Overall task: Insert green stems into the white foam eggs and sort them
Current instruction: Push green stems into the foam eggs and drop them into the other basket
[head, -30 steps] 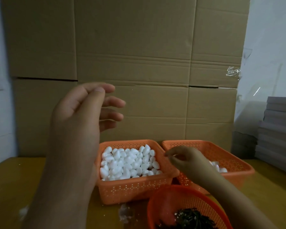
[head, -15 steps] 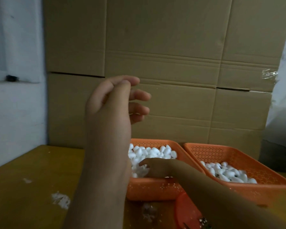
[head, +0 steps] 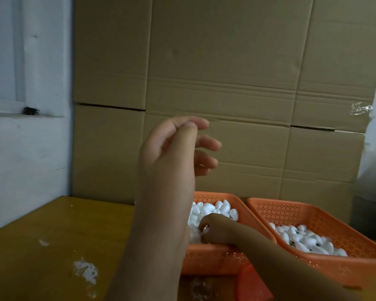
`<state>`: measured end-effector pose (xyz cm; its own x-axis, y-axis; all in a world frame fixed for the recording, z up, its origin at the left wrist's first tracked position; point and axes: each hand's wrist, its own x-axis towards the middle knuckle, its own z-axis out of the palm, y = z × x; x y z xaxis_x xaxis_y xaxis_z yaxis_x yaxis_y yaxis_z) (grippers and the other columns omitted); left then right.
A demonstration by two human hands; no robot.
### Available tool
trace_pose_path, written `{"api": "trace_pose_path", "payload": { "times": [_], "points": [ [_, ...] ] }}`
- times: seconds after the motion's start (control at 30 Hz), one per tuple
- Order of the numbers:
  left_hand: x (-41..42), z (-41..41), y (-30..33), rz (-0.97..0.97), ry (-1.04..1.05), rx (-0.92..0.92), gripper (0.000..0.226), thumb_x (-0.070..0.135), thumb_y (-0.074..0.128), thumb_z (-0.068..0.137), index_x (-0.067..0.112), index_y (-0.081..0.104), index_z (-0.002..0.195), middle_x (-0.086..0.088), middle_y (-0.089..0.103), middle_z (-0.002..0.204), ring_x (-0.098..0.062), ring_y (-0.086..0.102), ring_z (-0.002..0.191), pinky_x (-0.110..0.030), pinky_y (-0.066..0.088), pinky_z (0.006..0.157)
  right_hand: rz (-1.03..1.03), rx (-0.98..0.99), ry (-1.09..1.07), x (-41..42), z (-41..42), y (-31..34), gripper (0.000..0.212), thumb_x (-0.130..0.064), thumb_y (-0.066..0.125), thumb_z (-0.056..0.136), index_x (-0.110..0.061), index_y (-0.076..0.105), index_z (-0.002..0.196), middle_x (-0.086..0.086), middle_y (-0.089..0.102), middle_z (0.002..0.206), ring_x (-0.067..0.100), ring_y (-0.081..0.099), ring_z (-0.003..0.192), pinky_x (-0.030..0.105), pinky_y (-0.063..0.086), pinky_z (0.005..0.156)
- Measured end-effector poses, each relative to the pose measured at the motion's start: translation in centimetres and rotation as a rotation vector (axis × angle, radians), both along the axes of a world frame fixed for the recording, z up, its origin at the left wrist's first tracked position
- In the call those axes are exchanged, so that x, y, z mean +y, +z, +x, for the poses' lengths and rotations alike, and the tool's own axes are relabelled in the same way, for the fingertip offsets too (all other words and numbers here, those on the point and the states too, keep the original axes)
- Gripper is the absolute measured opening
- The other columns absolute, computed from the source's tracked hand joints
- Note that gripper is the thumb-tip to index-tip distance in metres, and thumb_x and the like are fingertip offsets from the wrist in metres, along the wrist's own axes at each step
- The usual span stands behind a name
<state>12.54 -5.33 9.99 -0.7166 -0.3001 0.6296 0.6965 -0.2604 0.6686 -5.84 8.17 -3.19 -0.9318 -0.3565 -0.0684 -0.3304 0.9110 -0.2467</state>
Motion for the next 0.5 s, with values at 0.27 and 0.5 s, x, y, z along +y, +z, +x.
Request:
{"api": "trace_pose_path", "payload": {
  "times": [0.27,0.5],
  "points": [
    [0.3,0.8,-0.1,-0.095,-0.079,0.070,0.038,0.009,0.047,0.097,0.024,0.069,0.069,0.001,0.067,0.060,-0.009,0.057,0.048,-0.018,0.046,0.047,-0.170,0.002,-0.072,2.1,1.0,0.9,0.045,-0.012,0.056,0.092,-0.018,0.050,0.136,0.012,0.068,0.110,0.018,0.068,0.086,0.024,0.055,0.074],
    [0.2,2.3,0.6,-0.243,-0.340,0.195,0.021,0.022,0.057,0.084,0.030,0.073,0.074,0.002,0.068,0.063,-0.007,0.060,0.050,-0.017,0.047,0.049,-0.366,0.224,-0.135,3.5,2.6,0.9,0.031,-0.014,0.053,0.093,-0.022,0.060,0.121,0.004,0.071,0.095,0.019,0.069,0.085,0.030,0.054,0.074]
  ]
}}
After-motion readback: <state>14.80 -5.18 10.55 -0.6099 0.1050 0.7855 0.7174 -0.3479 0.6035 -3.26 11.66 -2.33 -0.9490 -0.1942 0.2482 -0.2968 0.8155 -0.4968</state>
